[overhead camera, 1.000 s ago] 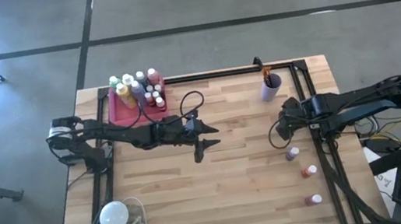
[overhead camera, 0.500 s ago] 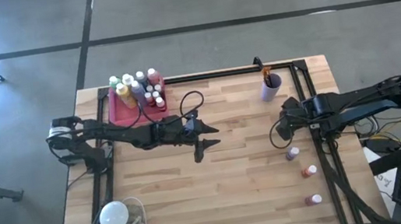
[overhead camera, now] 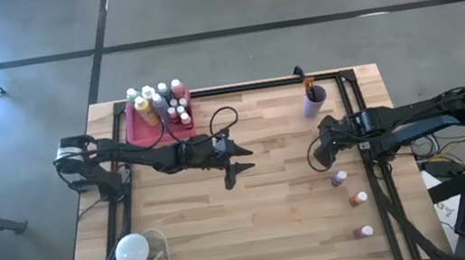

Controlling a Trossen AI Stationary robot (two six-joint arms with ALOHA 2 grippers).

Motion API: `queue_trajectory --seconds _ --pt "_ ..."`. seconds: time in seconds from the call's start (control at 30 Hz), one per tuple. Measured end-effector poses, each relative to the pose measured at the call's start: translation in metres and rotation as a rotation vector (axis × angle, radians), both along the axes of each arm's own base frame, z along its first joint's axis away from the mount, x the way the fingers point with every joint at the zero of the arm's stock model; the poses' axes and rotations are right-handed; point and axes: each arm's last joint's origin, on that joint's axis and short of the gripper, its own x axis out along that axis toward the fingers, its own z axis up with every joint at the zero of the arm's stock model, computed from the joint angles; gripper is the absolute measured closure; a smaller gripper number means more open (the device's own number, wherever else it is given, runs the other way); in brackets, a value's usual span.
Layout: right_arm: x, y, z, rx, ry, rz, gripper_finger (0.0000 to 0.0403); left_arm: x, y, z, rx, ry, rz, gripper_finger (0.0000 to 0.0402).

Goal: Pick & Place Paint Supplies
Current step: Put the small yellow paint bottle into the pink bin

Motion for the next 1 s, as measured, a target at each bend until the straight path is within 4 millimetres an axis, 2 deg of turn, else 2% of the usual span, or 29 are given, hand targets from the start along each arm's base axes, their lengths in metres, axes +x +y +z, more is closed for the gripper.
queue_trajectory --seconds 0.47,0.77,0.87,1.0 --pt "0.031 0.005 0.000 0.065 -0.175 0.177 0.0290 -0.003 -0.001 -0.009 0.039 0.093 -0.019 0.0209" --pt "0.053 0.017 0.000 0.101 -0.292 0.311 0.0290 -0.011 -0.006 -0.025 0.029 0.133 -0.064 0.0209" --pt "0.057 0.021 -0.001 0.095 -0.309 0.342 0.0291 -0.008 -0.010 -0.028 0.015 0.087 -0.119 0.0209" --pt "0.063 0.026 0.003 0.083 -0.324 0.387 0.0292 0.002 -0.015 -0.043 0.005 0.063 -0.175 0.0209"
